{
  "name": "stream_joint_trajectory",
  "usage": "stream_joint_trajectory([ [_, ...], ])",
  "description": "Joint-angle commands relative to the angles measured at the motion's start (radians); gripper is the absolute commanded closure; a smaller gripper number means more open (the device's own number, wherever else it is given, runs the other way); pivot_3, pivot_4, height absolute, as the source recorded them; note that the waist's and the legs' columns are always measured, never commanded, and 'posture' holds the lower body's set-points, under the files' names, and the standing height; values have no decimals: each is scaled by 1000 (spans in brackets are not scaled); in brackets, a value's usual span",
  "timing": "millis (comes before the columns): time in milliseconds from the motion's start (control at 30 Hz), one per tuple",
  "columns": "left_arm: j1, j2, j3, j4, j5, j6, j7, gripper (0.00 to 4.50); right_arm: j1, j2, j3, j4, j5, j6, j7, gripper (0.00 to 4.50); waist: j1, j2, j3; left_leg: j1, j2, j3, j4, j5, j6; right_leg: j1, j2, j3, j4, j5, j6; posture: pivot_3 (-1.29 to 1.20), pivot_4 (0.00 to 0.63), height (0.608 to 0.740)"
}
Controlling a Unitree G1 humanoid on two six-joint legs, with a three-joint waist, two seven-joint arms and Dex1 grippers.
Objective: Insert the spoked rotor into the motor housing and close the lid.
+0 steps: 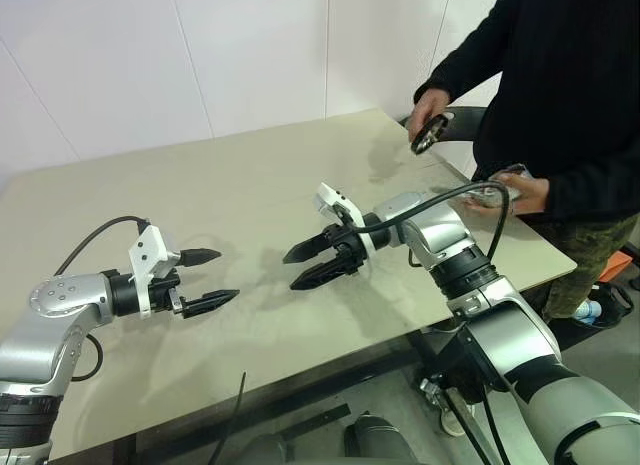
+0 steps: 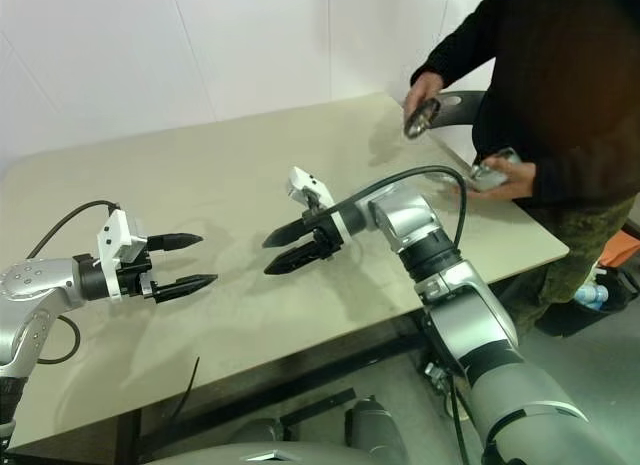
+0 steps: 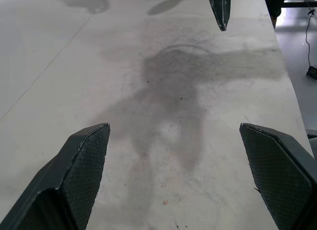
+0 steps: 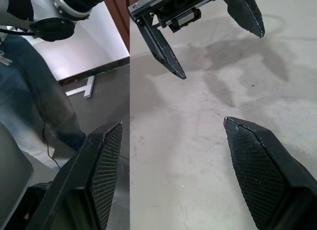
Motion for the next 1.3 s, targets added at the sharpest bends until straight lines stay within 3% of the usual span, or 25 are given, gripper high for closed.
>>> stream_joint_trajectory([
  [33,-8,6,9,-24,-2,-7,2,43,-24,1,-34,-16,19,-14,0,1064,0,0,0,0,0,0,0,0,0,0,0,0,0,0,0,0,0,740],
  [1300,-45,12,3,10,17,-22,-11,43,-45,19,-33,29,14,-38,4,1064,0,0,0,0,0,0,0,0,0,0,0,0,0,0,0,0,0,740],
])
